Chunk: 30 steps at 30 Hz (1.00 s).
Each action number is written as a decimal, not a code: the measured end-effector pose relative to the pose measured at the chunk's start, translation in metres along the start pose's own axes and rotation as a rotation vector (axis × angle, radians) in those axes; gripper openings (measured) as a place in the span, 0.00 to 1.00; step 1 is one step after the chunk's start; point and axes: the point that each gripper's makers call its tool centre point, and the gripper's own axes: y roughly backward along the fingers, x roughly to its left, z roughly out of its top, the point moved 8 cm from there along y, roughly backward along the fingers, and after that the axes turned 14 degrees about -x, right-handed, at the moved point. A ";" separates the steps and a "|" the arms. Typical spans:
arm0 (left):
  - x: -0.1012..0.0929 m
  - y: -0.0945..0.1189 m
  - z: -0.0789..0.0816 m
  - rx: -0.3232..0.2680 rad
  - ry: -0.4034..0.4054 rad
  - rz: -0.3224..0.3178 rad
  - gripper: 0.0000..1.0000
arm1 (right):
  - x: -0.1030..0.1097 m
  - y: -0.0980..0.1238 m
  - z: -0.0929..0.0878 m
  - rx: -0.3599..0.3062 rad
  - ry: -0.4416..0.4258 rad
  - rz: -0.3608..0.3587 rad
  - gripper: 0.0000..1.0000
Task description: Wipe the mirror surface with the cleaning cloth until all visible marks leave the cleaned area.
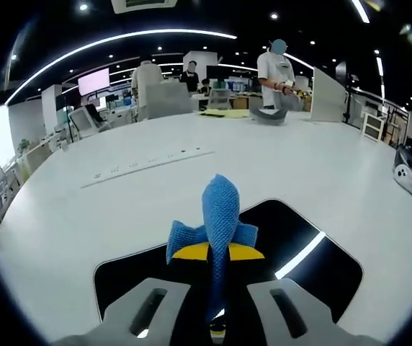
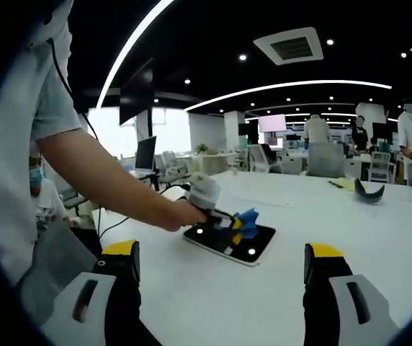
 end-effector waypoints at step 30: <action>-0.026 -0.013 0.003 0.006 -0.004 -0.080 0.05 | -0.001 0.000 -0.001 0.013 0.007 -0.010 0.97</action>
